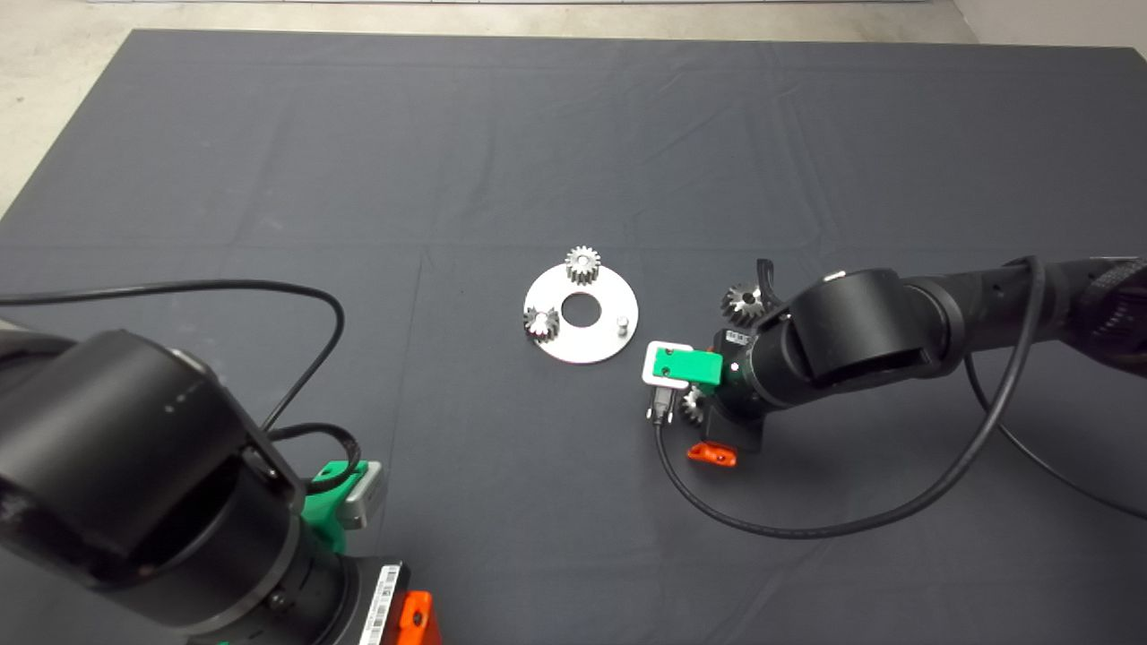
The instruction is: Remove an incorrectly installed larger gear and replace it with the correct smaller gear
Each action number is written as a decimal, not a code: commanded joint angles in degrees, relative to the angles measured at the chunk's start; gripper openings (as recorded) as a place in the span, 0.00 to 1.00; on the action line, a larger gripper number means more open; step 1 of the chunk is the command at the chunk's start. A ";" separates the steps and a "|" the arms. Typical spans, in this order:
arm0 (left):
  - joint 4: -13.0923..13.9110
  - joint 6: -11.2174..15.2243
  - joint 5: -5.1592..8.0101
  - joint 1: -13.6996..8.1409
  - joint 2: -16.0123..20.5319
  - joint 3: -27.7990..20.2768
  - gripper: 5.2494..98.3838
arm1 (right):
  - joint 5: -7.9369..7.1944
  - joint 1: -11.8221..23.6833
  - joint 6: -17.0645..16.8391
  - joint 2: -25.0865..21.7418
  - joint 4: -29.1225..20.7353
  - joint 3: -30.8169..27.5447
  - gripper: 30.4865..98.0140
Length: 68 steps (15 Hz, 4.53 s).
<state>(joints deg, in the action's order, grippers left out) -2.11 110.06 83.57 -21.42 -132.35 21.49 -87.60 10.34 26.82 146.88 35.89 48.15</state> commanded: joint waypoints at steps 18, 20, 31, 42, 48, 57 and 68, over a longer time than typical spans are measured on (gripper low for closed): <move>0.88 0.07 0.11 -0.03 0.03 -1.12 1.00 | 4.90 0.92 19.54 -1.28 1.24 0.08 0.96; 0.88 0.07 0.17 -0.03 0.03 -1.12 1.00 | 4.92 0.83 19.59 -1.45 1.29 0.08 0.96; 0.88 0.07 0.11 0.06 0.03 -1.12 1.00 | 4.98 0.21 19.32 -3.13 1.29 0.15 0.83; 0.97 -0.02 0.19 0.76 0.03 -1.12 1.00 | 5.07 -0.05 19.24 -2.97 1.38 0.08 0.66; 0.97 -0.11 0.19 0.76 0.03 -1.12 1.00 | 6.62 -0.40 19.24 -3.04 1.46 0.17 0.59; 0.96 -0.11 0.19 0.76 0.03 -1.12 1.00 | 6.57 -0.67 19.06 -3.04 1.72 0.26 0.55; 0.97 -0.06 0.19 0.85 0.03 -1.12 1.00 | 6.57 -1.28 18.88 -3.04 1.90 1.75 0.38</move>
<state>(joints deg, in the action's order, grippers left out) -2.09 110.03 83.59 -20.18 -132.35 21.49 -81.16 8.70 45.91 143.97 36.07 49.27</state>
